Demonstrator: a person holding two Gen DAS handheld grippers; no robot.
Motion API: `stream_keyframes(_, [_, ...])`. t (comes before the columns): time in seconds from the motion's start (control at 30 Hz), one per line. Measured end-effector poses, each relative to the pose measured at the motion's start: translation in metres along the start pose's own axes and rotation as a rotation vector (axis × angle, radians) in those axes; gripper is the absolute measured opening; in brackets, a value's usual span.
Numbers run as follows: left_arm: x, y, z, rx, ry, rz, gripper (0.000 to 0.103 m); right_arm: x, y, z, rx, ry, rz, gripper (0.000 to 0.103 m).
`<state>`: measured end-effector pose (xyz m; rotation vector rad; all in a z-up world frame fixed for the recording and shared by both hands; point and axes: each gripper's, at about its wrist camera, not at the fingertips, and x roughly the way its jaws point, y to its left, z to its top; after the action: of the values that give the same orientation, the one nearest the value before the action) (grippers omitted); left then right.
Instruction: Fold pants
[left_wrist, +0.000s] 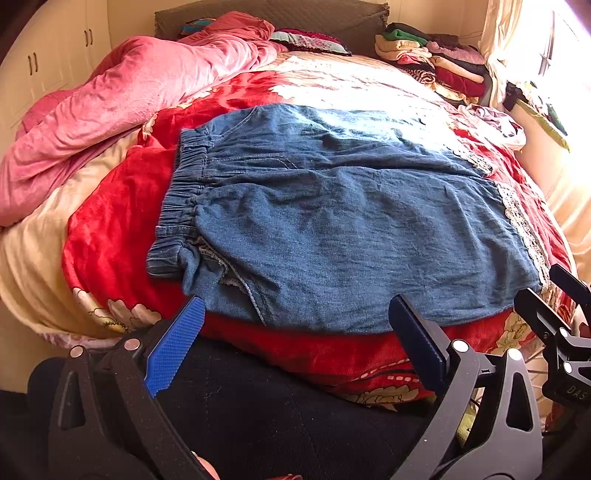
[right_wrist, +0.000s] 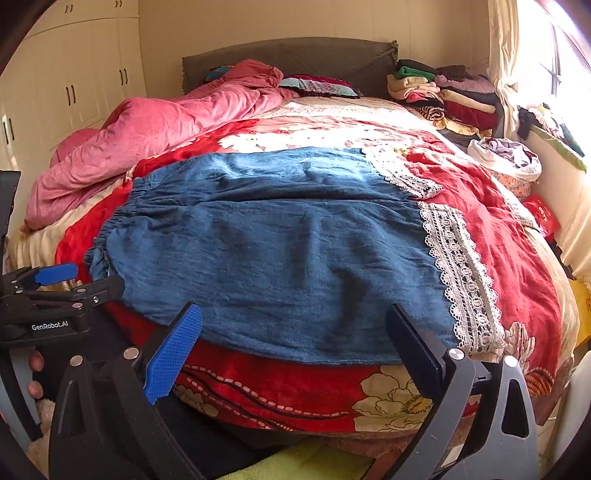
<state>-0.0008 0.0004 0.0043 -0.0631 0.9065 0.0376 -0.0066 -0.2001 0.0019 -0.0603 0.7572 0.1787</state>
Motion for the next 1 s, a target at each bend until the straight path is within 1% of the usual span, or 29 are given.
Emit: stream_keyframes(1.0, [-0.0027,0.0012,0.0019,-0.004,0.001,0.006,0.094,0.0019,0.0012,0.0008,-0.008,0.000,-0.001,0.099])
